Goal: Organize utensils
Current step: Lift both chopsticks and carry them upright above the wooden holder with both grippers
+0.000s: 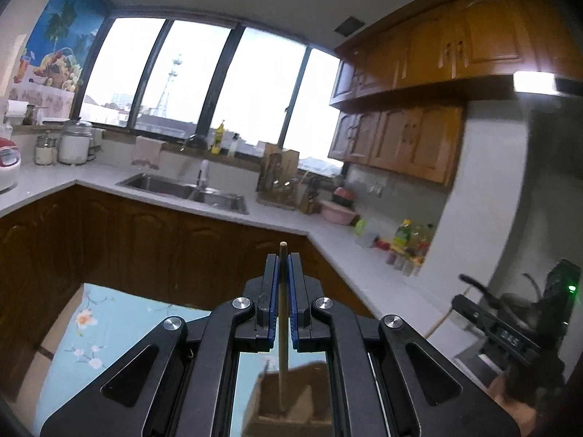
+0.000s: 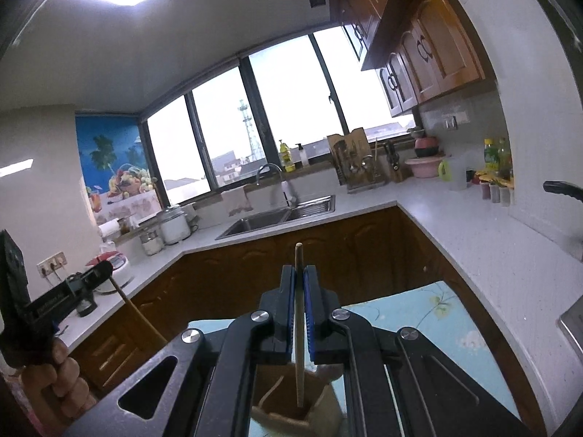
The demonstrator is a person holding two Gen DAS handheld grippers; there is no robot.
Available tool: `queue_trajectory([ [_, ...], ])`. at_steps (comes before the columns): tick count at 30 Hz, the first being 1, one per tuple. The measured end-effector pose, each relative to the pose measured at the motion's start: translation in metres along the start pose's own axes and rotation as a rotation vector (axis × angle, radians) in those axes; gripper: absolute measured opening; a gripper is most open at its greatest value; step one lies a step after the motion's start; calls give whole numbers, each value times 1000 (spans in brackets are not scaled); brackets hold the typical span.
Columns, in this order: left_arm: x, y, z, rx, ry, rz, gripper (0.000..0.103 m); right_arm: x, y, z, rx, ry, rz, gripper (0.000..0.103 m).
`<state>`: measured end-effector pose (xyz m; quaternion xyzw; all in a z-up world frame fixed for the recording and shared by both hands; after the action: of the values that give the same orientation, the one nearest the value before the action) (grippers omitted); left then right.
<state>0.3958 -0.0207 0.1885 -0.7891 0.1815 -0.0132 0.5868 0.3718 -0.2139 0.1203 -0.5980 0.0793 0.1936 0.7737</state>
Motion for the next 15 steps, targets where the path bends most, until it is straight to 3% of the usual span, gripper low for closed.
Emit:
queue_trajectory([
  [15, 57, 99, 26, -36, -38, 128, 4, 52, 83, -25, 54, 15, 125, 5],
])
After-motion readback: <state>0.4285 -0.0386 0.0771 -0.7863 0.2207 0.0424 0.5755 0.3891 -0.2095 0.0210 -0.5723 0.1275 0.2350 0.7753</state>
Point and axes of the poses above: each gripper's, at about its wrist camera, not at the fingertips, and x roughly the way its jaws point, z to its left, y to its underside, the point moved 9 cm from there along x, roughly the way its jaws point, and after that the axes turned 2 degrees about -x, right-handed, at the moved point
